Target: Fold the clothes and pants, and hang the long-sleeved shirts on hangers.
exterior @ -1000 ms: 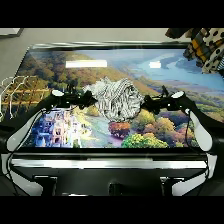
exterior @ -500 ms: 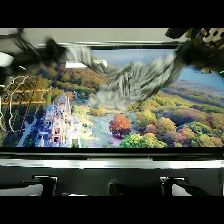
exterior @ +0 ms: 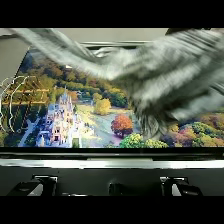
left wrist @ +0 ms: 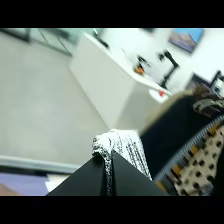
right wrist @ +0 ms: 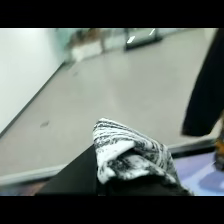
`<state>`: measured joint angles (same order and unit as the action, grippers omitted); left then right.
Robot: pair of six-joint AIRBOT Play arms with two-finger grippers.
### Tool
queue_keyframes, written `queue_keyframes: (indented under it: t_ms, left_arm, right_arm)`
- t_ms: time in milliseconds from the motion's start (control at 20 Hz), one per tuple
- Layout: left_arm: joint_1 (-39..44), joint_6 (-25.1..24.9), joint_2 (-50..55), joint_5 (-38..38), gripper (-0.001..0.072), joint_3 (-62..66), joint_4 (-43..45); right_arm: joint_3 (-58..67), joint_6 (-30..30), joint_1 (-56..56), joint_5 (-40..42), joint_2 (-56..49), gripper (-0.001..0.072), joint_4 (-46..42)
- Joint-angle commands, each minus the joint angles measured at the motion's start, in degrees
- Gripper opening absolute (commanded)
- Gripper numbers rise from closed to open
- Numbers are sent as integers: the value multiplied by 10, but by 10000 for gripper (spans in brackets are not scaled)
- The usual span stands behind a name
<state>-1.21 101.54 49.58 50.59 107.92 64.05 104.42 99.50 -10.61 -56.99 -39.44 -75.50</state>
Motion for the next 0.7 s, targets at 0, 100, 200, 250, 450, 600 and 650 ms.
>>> queue_keyframes:
  t_ms: [0,100,200,250,450,600,650]
  left_arm:
    - [-1,80,-88,47,28,-1,152]
    - [-1,80,-88,76,28,-3,157]
    - [-1,76,-72,78,28,-21,158]
    - [-1,54,-58,66,28,-35,158]
    - [-1,39,31,-75,28,-87,162]
    - [-1,39,145,-143,28,-87,161]
    - [-1,39,182,-160,28,-87,161]
  right_arm:
    - [4,74,0,-4,45,41,-101]
    - [4,92,0,-5,9,42,-56]
    - [4,72,0,6,-59,42,42]
    - [4,39,0,14,-99,42,111]
    - [4,-96,19,55,-292,42,357]
    - [4,-140,89,120,-409,42,367]
    - [4,-150,112,152,-443,42,356]
